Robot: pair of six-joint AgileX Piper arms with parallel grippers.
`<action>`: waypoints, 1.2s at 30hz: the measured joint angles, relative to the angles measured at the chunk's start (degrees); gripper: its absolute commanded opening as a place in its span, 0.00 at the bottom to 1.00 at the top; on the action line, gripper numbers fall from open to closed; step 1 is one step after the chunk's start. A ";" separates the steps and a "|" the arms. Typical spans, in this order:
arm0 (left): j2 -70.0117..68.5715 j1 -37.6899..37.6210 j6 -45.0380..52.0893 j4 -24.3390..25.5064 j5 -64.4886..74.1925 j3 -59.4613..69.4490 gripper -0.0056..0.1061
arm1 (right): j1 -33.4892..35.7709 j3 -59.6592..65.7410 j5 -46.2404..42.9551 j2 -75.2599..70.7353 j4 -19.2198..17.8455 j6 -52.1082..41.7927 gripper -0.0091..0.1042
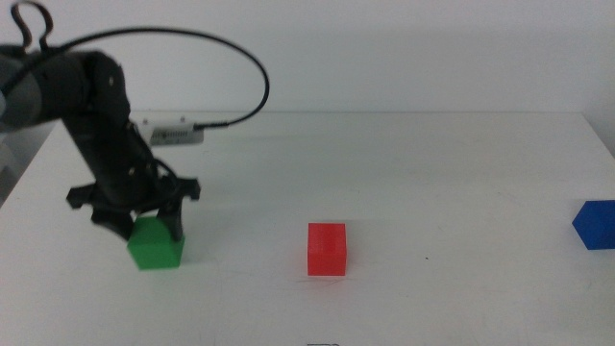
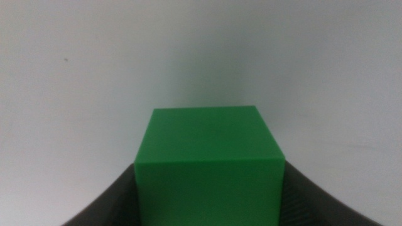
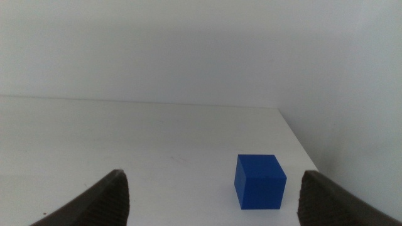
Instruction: Stack red cubes first, then green, then blue cubes in a specific spot.
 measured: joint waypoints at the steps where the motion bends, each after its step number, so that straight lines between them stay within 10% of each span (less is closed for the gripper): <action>1: -0.42 -0.70 -0.92 0.00 0.83 -0.98 0.14 | 0.00 0.00 0.00 0.00 0.00 0.00 0.81; 19: 4.36 -24.26 -23.35 4.92 8.02 -23.00 0.14 | 0.00 0.00 0.00 0.00 0.00 0.00 0.81; 36: 11.03 -29.65 -26.20 4.25 8.40 -28.46 0.14 | 0.00 0.00 0.00 0.00 0.00 0.00 0.81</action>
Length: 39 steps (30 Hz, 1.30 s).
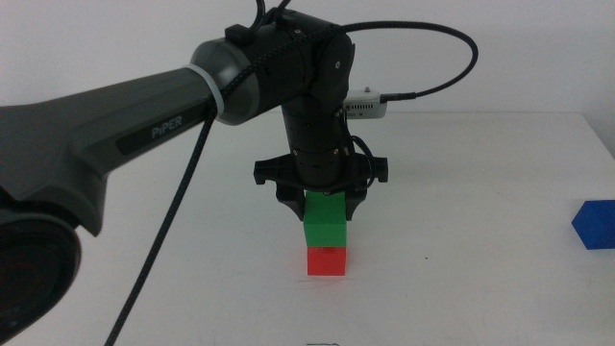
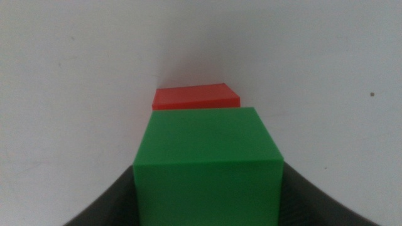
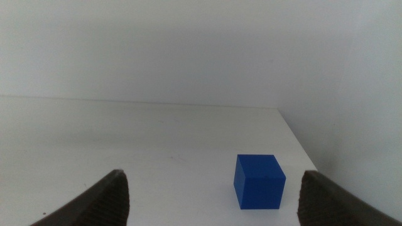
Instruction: Stack red cubes first, then green, then blue cubes in a specific spot.
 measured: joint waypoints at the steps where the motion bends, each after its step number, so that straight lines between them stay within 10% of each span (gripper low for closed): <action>1: 0.16 -0.17 -0.04 0.00 0.00 -0.05 0.14 | 0.00 0.00 0.00 0.00 0.00 0.00 0.81; 31: 2.55 -0.24 0.17 0.73 -0.20 -0.60 0.16 | 0.00 0.00 0.00 0.00 0.00 0.00 0.81; 33: 2.55 -0.24 0.29 0.94 -0.20 -0.60 0.69 | 0.00 0.00 0.00 0.00 0.00 0.00 0.81; 39: 2.87 -0.24 0.41 1.63 -0.09 -0.85 0.89 | 0.00 0.00 0.00 0.00 0.00 0.00 0.81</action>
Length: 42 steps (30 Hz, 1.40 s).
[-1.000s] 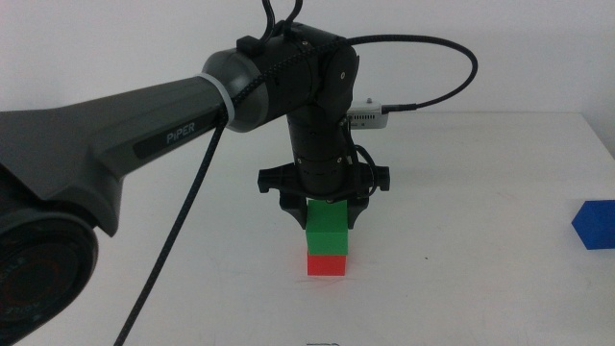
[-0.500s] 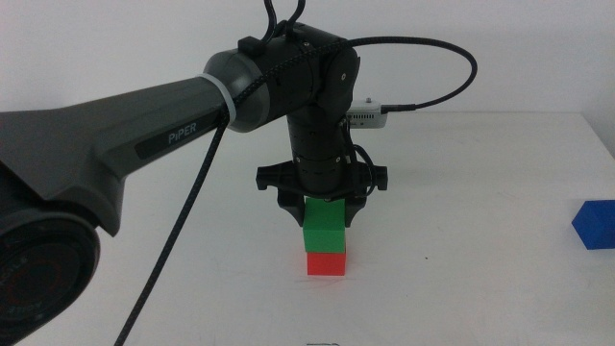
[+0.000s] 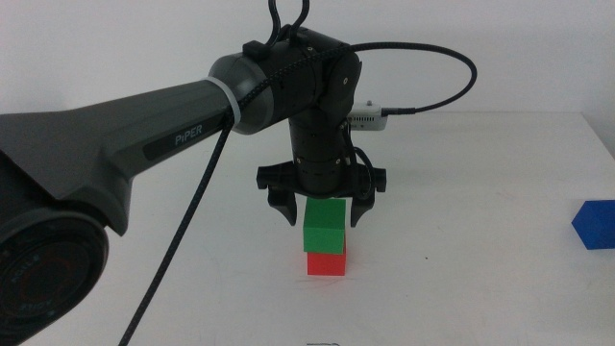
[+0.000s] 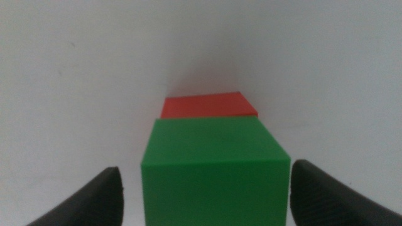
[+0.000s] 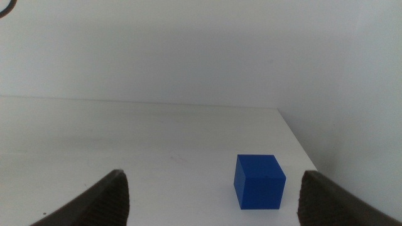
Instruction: Stack red cubes first, then green, then blue cubes in a specific spot.
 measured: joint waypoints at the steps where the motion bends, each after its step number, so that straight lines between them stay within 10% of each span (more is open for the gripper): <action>1: 0.00 0.00 0.00 0.33 0.00 -0.27 0.89 | 0.00 0.00 0.00 0.00 0.00 0.00 0.81; 11: -6.54 0.58 2.85 1.94 0.22 -1.77 0.89 | 0.00 0.00 0.00 0.00 0.00 0.00 0.81; 20: -22.78 6.76 27.01 0.47 0.85 -1.49 0.89 | 0.00 0.00 0.00 0.00 0.00 0.00 0.81; 33: -58.57 32.32 70.68 -38.56 -1.58 31.91 0.89 | 0.00 0.00 0.00 0.00 0.00 0.00 0.81; 42: -63.86 35.93 73.34 -42.83 -3.72 36.28 0.89 | 0.00 0.00 0.00 0.00 0.00 0.00 0.81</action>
